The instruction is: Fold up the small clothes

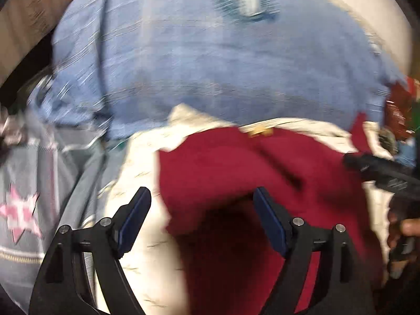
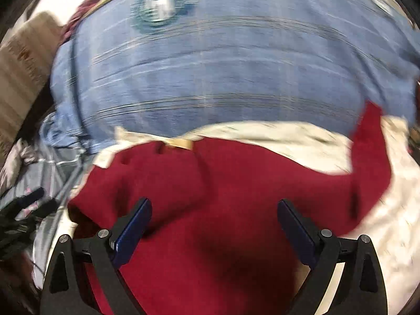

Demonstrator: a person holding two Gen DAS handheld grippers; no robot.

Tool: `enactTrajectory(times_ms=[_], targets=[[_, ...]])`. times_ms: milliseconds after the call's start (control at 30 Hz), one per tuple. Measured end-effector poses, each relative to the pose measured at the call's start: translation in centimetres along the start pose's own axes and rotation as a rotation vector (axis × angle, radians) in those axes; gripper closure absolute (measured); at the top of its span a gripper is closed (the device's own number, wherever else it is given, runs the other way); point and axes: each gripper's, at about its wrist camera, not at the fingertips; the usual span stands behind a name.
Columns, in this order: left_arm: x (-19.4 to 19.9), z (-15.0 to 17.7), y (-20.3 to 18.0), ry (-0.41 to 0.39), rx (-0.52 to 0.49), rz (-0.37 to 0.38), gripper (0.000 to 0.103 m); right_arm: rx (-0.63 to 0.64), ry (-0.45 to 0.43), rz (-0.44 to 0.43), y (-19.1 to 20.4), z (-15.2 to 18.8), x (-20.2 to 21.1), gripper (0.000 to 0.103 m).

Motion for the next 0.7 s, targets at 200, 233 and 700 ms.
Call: enactTrajectory(times_ms=[200,233,700], targets=[[-4.6,1.5,2.5,0.104,0.045,-0.043,0.023,0.222,0.071,0.080,8.3,-1.8,-6.7,0.021],[-5.3,1.8,2.7,0.125,0.042,-0.061,0.023,0.269,0.096,0.132,8.8,-1.7,-8.6,0.057],[-2.2,3.4,2.5,0.134,0.049,-0.088,0.023,0.077,0.150,0.122,-5.2,3.3,1.5,0.058]])
Point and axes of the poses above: each gripper's, at about its wrist camera, not at the fingertips, and x roughly against the way its jaws point, y to its left, z to its underside, and after that the axes turned 8 degrees about z, right-handed
